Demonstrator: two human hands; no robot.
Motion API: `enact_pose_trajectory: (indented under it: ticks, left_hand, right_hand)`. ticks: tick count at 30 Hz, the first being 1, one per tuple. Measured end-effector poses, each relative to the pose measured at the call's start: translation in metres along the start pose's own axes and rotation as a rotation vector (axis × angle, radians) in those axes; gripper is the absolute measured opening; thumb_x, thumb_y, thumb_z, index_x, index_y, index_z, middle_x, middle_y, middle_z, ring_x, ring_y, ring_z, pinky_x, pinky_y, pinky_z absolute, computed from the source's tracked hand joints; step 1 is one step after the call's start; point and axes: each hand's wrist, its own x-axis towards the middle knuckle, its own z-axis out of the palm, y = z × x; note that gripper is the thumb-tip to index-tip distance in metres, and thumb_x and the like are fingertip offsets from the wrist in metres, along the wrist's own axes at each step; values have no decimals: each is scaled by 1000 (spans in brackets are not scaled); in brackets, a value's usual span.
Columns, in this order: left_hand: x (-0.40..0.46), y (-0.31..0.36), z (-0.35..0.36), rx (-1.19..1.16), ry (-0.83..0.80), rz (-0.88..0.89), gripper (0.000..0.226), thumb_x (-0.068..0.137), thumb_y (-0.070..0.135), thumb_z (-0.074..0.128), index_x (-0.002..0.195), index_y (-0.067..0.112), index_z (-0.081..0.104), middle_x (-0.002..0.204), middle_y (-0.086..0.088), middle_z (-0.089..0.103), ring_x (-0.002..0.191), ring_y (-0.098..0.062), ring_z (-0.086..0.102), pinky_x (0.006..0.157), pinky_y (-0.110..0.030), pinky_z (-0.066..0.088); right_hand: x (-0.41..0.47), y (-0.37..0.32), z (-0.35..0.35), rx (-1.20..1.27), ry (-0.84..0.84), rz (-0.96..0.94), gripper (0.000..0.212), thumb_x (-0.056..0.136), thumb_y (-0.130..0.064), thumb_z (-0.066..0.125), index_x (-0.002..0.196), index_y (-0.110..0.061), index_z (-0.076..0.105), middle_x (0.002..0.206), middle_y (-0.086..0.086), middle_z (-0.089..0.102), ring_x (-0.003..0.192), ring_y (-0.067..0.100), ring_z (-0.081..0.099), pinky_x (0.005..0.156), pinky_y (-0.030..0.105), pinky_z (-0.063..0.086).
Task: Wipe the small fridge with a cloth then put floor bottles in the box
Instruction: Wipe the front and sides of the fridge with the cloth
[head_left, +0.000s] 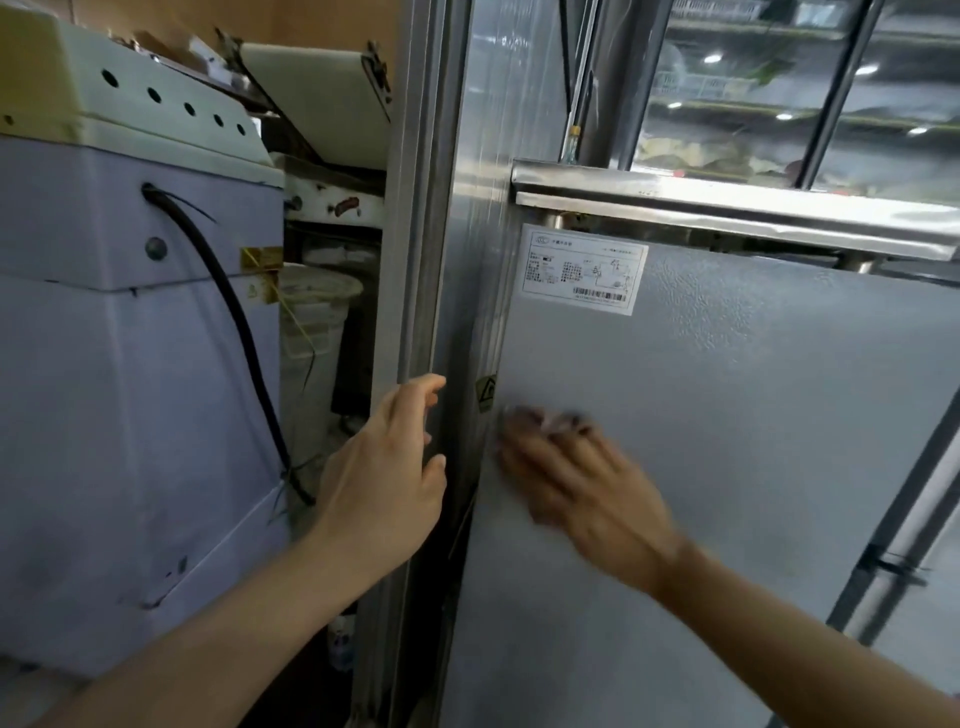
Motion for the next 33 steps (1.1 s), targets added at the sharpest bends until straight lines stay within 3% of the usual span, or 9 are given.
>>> enact_pose_trajectory:
  ticks: [3, 7, 14, 16, 20, 23, 26, 30, 33]
  left_hand:
    - [4, -1, 16, 12, -34, -19, 64, 85, 12, 61, 139, 25, 28, 136, 3, 42, 103, -9, 53, 84, -39, 53]
    - [5, -1, 47, -5, -74, -28, 71, 86, 15, 61, 145, 23, 21, 140, -2, 38, 112, -17, 51, 93, -38, 47]
    - [-8, 3, 84, 36, -13, 3, 91, 85, 16, 62, 150, 29, 0, 146, -3, 30, 121, -19, 45, 84, -28, 42]
    - [-12, 7, 90, 110, 5, 17, 93, 84, 16, 64, 150, 26, -1, 145, -7, 29, 123, -24, 40, 85, -34, 44]
    - [-14, 12, 99, 211, -13, -1, 99, 80, 18, 70, 150, 18, 0, 142, -17, 30, 121, -34, 39, 84, -44, 50]
    - [-12, 14, 105, 238, 11, -36, 101, 77, 17, 73, 150, 16, 3, 138, -19, 32, 117, -36, 39, 76, -45, 51]
    - [-11, 15, 108, 244, 40, -68, 100, 76, 18, 74, 150, 15, 8, 136, -18, 32, 116, -36, 39, 77, -48, 51]
    - [-13, 16, 108, 226, 50, -89, 100, 76, 17, 74, 151, 16, 7, 135, -18, 31, 117, -35, 36, 80, -48, 46]
    - [-16, 26, 107, 294, 81, -50, 95, 71, 13, 77, 147, 9, 21, 138, -23, 31, 115, -41, 37, 92, -50, 40]
  right_hand:
    - [24, 53, -22, -96, 227, 332, 48, 89, -30, 60, 136, -19, 53, 143, 11, 33, 117, 33, 38, 95, 42, 28]
    - [25, 54, -10, -75, 318, 397, 46, 98, -27, 45, 141, -12, 45, 149, 13, 31, 127, 36, 33, 104, 43, 25]
    - [-82, -40, 40, -9, -113, -103, 54, 82, -21, 43, 135, -16, 53, 144, 3, 46, 126, 29, 37, 100, 40, 31]
    - [-92, -36, 34, -3, -127, -121, 49, 86, -19, 41, 134, -17, 54, 138, 0, 54, 124, 26, 43, 99, 37, 34]
    - [-76, 15, 2, 25, 166, 211, 41, 95, -15, 49, 135, -14, 52, 142, 11, 44, 123, 33, 41, 103, 42, 32]
    - [-64, 63, -16, -124, 268, 499, 46, 94, -33, 54, 139, -21, 49, 144, 11, 31, 126, 33, 32, 104, 42, 22]
    - [-75, 55, -7, -127, 294, 539, 49, 95, -35, 50, 142, -21, 45, 148, 10, 34, 126, 32, 35, 102, 46, 26]
    - [-144, -9, 23, -50, 37, 317, 45, 95, -19, 39, 140, -17, 45, 144, 10, 46, 128, 33, 36, 112, 49, 23]
    - [-184, -24, 23, -163, -235, 116, 64, 86, -18, 39, 148, -16, 26, 147, 5, 39, 130, 27, 35, 114, 44, 11]
